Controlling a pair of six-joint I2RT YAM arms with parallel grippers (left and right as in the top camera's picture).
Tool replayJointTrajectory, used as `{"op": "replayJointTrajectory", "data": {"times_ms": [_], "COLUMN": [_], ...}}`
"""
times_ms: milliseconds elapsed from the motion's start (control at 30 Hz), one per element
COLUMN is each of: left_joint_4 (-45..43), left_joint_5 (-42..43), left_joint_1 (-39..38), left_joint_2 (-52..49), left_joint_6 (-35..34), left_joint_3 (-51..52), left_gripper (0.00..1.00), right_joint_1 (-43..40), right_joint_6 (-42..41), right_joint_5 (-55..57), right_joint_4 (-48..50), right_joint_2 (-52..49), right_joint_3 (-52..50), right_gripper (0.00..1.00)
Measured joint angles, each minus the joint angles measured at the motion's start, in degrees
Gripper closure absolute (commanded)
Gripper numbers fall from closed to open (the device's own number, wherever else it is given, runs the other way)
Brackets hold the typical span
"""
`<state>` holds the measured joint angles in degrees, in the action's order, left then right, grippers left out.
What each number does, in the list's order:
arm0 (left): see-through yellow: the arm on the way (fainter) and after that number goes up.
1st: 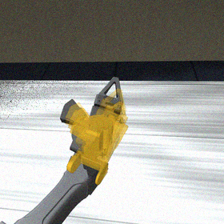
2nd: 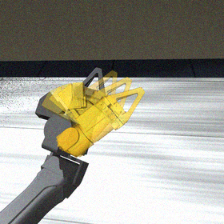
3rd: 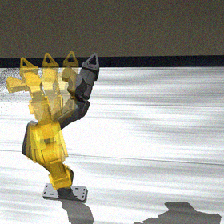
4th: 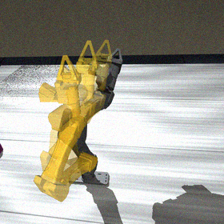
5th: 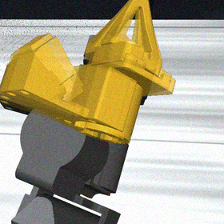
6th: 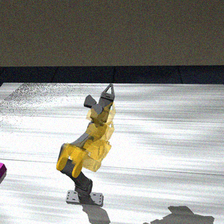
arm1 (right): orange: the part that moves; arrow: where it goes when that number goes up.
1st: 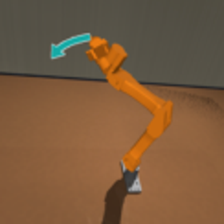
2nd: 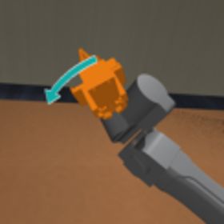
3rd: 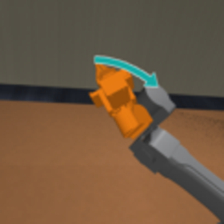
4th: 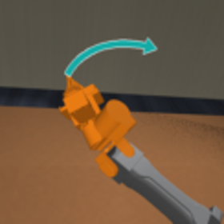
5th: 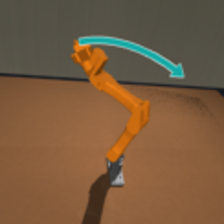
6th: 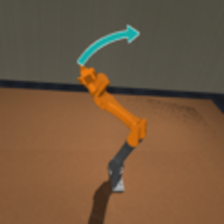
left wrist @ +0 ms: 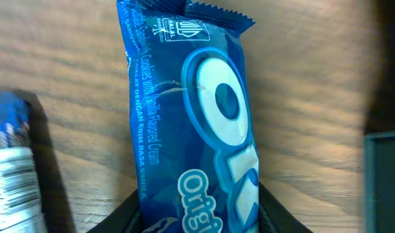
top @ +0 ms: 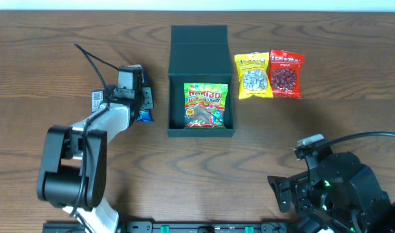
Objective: Pack container
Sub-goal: 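Carry the Oreo pack right and lower it into the box, then release the Oreo pack and hold left gripper beside the box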
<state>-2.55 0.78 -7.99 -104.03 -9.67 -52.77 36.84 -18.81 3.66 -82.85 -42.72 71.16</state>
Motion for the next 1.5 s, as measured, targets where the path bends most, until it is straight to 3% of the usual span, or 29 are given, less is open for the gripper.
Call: {"op": "replayJointTrajectory", "data": {"times_ms": [267, 567, 867, 933, 1100, 1500], "left_joint_4": [-0.31, 3.48, 8.31, 8.37, 8.37, 6.69], "left_joint_5": [2.89, 3.52, 1.81, 1.79, 1.79, 1.77], "left_joint_1": [-4.24, -15.98, -18.91, -18.91, -18.93, -18.8], "left_joint_2": [11.13, 12.0, 12.0, 12.0, 12.0, 12.72], "left_joint_6": [-0.83, -1.53, -10.64, -11.78, -12.66, -13.49], "left_joint_3": [-1.16, -1.16, -1.16, -1.16, -1.16, -1.16], "left_gripper": [0.76, 0.76, 0.75, 0.69, 0.28, 0.26], "right_joint_1": [0.0, 0.0, 0.0, 0.0, 0.0, 0.0], "right_joint_6": [0.0, 0.0, 0.0, 0.0, 0.0, 0.0], "right_joint_5": [-0.02, -0.02, -0.02, -0.02, -0.02, -0.02], "right_joint_4": [0.0, 0.0, 0.0, 0.0, 0.0, 0.0], "right_joint_2": [0.0, 0.0, 0.0, 0.0, 0.0, 0.0], "right_joint_3": [0.0, 0.0, 0.0, 0.0, 0.0, 0.0], "right_gripper": [0.01, 0.01, 0.01, 0.01, 0.01, 0.01]}}
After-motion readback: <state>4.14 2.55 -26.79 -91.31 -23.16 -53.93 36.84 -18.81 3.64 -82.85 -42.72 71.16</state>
